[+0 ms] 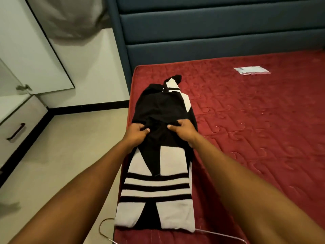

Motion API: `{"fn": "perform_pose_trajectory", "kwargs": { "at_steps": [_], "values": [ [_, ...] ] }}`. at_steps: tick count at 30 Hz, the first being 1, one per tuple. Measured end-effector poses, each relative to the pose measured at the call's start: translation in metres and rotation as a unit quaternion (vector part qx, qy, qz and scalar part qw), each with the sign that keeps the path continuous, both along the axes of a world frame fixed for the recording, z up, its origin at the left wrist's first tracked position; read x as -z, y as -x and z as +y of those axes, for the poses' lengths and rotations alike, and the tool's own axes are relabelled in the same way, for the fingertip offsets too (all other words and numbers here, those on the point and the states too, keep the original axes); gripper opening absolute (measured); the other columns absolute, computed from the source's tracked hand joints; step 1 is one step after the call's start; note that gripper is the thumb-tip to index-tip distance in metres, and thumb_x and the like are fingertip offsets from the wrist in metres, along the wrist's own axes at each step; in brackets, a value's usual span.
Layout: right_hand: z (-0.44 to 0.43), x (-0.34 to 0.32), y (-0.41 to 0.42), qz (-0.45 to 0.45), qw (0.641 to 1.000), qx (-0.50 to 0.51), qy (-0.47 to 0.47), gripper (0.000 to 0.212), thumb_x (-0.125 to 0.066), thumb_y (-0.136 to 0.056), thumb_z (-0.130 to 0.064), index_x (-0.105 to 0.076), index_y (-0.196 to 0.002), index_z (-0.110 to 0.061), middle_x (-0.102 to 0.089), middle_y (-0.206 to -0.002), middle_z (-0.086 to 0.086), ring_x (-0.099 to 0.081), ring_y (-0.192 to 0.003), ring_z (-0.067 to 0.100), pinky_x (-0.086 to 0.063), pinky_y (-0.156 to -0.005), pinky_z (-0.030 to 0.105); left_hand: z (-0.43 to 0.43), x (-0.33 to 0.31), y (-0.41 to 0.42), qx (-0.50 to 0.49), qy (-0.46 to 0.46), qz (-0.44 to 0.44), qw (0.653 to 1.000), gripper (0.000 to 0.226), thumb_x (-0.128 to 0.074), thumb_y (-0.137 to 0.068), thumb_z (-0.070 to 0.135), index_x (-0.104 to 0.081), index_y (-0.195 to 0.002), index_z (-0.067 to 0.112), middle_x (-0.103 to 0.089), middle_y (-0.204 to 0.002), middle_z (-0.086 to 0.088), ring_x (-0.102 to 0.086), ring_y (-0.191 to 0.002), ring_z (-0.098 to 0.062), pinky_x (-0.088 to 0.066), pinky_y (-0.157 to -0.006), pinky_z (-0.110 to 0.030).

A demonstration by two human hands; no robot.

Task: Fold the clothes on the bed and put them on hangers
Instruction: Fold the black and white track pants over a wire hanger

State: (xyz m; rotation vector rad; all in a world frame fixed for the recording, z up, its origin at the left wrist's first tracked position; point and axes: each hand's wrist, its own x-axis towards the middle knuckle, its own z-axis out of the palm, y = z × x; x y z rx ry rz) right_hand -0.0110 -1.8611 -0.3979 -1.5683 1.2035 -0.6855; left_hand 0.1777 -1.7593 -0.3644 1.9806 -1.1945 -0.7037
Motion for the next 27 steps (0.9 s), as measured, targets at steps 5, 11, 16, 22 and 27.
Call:
{"fn": "perform_pose_trajectory", "kwargs": {
  "at_steps": [5, 11, 16, 22, 27],
  "values": [
    [-0.046, -0.001, -0.018, 0.112, 0.99, -0.013, 0.09, 0.026, -0.076, -0.088, -0.042, -0.074, -0.09, -0.016, -0.075, -0.093, 0.001, -0.07, -0.091, 0.019, -0.057, -0.084, 0.036, -0.056, 0.007, -0.019, -0.032, -0.005, -0.03, 0.999, 0.014, -0.075, -0.089, 0.028, -0.072, -0.094, 0.015, -0.071, -0.094, -0.002, -0.067, -0.092, -0.023, -0.055, -0.094, -0.04],
    [-0.064, 0.007, -0.012, 0.244, 0.918, 0.005, 0.311, 0.018, -0.069, -0.091, -0.043, -0.073, -0.096, -0.026, -0.071, -0.089, -0.006, -0.068, -0.087, 0.02, -0.052, -0.072, 0.033, -0.073, 0.029, -0.024, -0.045, -0.013, -0.07, 0.996, 0.022, -0.08, -0.085, 0.039, -0.069, -0.088, 0.02, -0.07, -0.081, 0.0, -0.068, -0.081, -0.02, -0.058, -0.086, -0.04],
    [-0.078, -0.002, -0.031, 0.322, 0.874, -0.143, 0.335, 0.047, -0.084, -0.077, -0.051, -0.068, -0.115, -0.03, -0.064, -0.112, -0.005, -0.062, -0.105, 0.018, -0.05, -0.081, 0.032, -0.075, 0.041, -0.019, -0.055, 0.015, -0.193, 0.98, 0.027, -0.078, -0.083, 0.048, -0.066, -0.089, 0.024, -0.067, -0.078, 0.002, -0.066, -0.078, -0.021, -0.058, -0.077, -0.039],
    [-0.068, -0.001, -0.011, 0.3, 0.908, 0.029, 0.292, 0.047, -0.064, -0.084, -0.069, -0.068, -0.1, -0.025, -0.07, -0.099, -0.001, -0.067, -0.095, 0.023, -0.049, -0.075, 0.033, -0.083, 0.032, -0.019, -0.018, -0.016, -0.174, 0.984, 0.025, -0.081, -0.083, 0.04, -0.067, -0.085, 0.019, -0.068, -0.081, -0.002, -0.067, -0.081, -0.024, -0.057, -0.08, -0.039],
    [-0.041, 0.01, 0.025, 0.324, 0.924, -0.047, 0.197, 0.041, -0.079, -0.075, -0.062, -0.069, -0.098, -0.029, -0.071, -0.088, -0.011, -0.068, -0.089, 0.014, -0.052, -0.077, 0.03, -0.071, 0.033, -0.027, 0.054, 0.049, -0.125, 0.989, 0.012, -0.077, -0.089, 0.026, -0.065, -0.091, 0.022, -0.069, -0.088, 0.002, -0.066, -0.086, -0.017, -0.056, -0.081, -0.038]
  ]
}}
